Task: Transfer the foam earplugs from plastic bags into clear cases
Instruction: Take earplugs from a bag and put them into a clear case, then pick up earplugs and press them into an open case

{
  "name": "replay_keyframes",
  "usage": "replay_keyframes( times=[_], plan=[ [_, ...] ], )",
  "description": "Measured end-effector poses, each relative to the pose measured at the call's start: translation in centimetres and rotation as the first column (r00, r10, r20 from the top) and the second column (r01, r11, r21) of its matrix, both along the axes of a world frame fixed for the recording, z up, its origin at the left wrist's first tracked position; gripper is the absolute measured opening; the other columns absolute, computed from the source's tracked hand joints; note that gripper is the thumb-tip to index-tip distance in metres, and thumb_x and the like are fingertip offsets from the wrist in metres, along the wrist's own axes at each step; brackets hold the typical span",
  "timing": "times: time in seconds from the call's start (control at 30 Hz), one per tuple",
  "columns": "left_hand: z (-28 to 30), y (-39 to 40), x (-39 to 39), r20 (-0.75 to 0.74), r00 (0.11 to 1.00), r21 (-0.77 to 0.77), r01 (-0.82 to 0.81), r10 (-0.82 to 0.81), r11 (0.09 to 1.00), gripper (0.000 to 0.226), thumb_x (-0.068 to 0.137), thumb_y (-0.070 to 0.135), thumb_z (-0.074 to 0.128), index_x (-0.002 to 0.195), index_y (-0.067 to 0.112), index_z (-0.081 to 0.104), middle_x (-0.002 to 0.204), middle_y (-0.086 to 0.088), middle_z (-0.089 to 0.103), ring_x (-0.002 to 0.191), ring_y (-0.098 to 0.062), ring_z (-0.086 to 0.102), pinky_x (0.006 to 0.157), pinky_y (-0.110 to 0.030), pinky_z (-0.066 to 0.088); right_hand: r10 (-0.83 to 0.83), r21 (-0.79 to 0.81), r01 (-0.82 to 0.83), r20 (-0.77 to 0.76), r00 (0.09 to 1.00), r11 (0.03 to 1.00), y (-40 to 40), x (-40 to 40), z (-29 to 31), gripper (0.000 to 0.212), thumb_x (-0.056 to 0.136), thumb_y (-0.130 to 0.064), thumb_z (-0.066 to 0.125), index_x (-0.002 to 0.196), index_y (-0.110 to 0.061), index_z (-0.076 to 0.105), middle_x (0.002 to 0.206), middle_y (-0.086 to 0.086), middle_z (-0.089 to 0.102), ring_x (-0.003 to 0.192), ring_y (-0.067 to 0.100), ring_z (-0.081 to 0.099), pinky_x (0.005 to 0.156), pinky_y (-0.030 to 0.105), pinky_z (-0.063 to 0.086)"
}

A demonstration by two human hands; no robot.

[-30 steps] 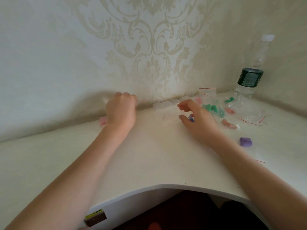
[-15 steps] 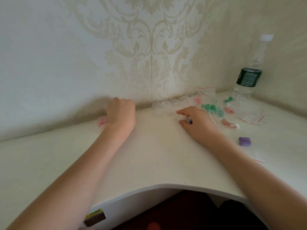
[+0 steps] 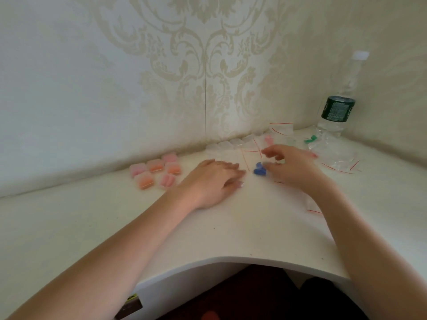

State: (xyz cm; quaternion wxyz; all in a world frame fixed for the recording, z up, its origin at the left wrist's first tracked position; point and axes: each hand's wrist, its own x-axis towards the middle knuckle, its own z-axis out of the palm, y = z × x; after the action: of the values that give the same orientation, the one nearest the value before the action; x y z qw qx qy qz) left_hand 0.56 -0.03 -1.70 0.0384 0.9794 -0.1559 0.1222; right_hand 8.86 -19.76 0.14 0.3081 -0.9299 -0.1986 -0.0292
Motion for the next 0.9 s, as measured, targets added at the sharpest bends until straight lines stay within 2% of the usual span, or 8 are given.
replay_keyframes(
  times=[0.07,0.17,0.4,0.5,0.6,0.7,0.8,0.9],
  plan=[
    [0.0,0.3,0.1,0.004,0.999,-0.083,-0.043,0.043,0.996,0.041,0.099,0.034,0.042,0.139,0.026,0.047,0.140,0.001,0.051,0.130,-0.017,0.043,0.105,-0.029,0.033,0.021,-0.116,-0.018,0.029,0.999,0.993,0.5,-0.2,-0.4,0.039,0.084,-0.043,0.062,0.122,-0.037,0.058,0.123,-0.014,0.059,0.108,0.014,0.055,0.095,0.032,0.041],
    [0.1,0.9,0.3,0.080,0.994,-0.217,-0.056,0.075,0.974,0.032,0.097,0.024,0.049,0.126,0.021,0.060,0.121,-0.004,0.064,0.115,-0.022,0.055,0.094,-0.036,0.045,0.169,-0.088,-0.156,0.173,0.970,0.984,1.6,-1.2,-0.5,0.041,0.089,-0.034,0.061,0.129,-0.035,0.054,0.132,-0.011,0.056,0.125,0.013,0.047,0.104,0.032,0.036],
    [0.0,0.5,0.8,0.160,0.985,-0.243,-0.022,0.062,0.970,0.015,0.089,0.011,0.055,0.093,0.008,0.069,0.091,-0.011,0.066,0.091,-0.030,0.061,0.077,-0.039,0.048,0.285,-0.078,-0.274,0.204,0.937,0.958,3.4,-2.7,-1.5,0.037,0.088,-0.030,0.063,0.124,-0.035,0.058,0.128,-0.011,0.056,0.118,0.012,0.045,0.101,0.041,0.040],
    [0.3,-0.3,0.4,0.311,0.949,-0.346,0.071,0.043,0.935,0.011,0.090,0.006,0.055,0.093,0.003,0.065,0.089,-0.013,0.063,0.089,-0.030,0.059,0.074,-0.036,0.045,0.285,-0.043,-0.289,0.350,0.892,0.956,4.0,-2.4,-1.4,0.024,0.086,-0.026,0.066,0.109,-0.023,0.066,0.118,-0.006,0.062,0.114,0.020,0.049,0.092,0.043,0.044],
    [0.7,-1.4,0.1,0.514,0.854,-0.382,0.148,0.077,0.912,0.020,0.090,0.011,0.050,0.105,0.002,0.061,0.099,-0.012,0.062,0.094,-0.027,0.055,0.081,-0.027,0.041,0.137,0.220,-0.250,0.428,0.893,0.943,4.1,-2.4,-0.9,0.009,0.086,-0.016,0.068,0.091,-0.009,0.070,0.101,0.001,0.062,0.091,0.020,0.057,0.077,0.027,0.046],
    [1.2,-2.5,-0.1,0.587,0.800,-0.411,0.162,0.125,0.897,0.031,0.088,0.008,0.052,0.118,0.000,0.052,0.114,-0.015,0.056,0.106,-0.023,0.048,0.092,-0.027,0.037,-0.125,0.465,-0.062,0.360,0.925,0.883,2.6,-2.3,0.4,0.006,0.089,-0.011,0.062,0.087,-0.016,0.064,0.090,-0.004,0.059,0.069,0.013,0.055,0.064,0.023,0.046],
    [1.0,-4.0,0.6,0.445,0.895,-0.271,0.154,-0.018,0.950,0.032,0.085,0.012,0.050,0.114,0.003,0.058,0.110,-0.013,0.061,0.104,-0.028,0.055,0.090,-0.032,0.040,-0.385,0.644,0.121,0.287,0.877,0.755,-0.8,-0.8,2.2,0.022,0.089,-0.003,0.050,0.091,-0.023,0.059,0.085,-0.005,0.062,0.075,0.018,0.059,0.070,0.036,0.052],
    [0.9,-6.4,2.2,0.305,0.944,-0.175,0.186,-0.127,0.967,0.031,0.082,0.007,0.059,0.113,0.003,0.063,0.111,-0.014,0.065,0.103,-0.032,0.060,0.090,-0.038,0.046,-0.558,0.590,0.309,0.302,0.773,0.746,-4.7,0.5,4.2,0.030,0.088,-0.001,0.044,0.103,-0.014,0.067,0.103,0.008,0.066,0.090,0.021,0.058,0.077,0.023,0.041]
  ],
)
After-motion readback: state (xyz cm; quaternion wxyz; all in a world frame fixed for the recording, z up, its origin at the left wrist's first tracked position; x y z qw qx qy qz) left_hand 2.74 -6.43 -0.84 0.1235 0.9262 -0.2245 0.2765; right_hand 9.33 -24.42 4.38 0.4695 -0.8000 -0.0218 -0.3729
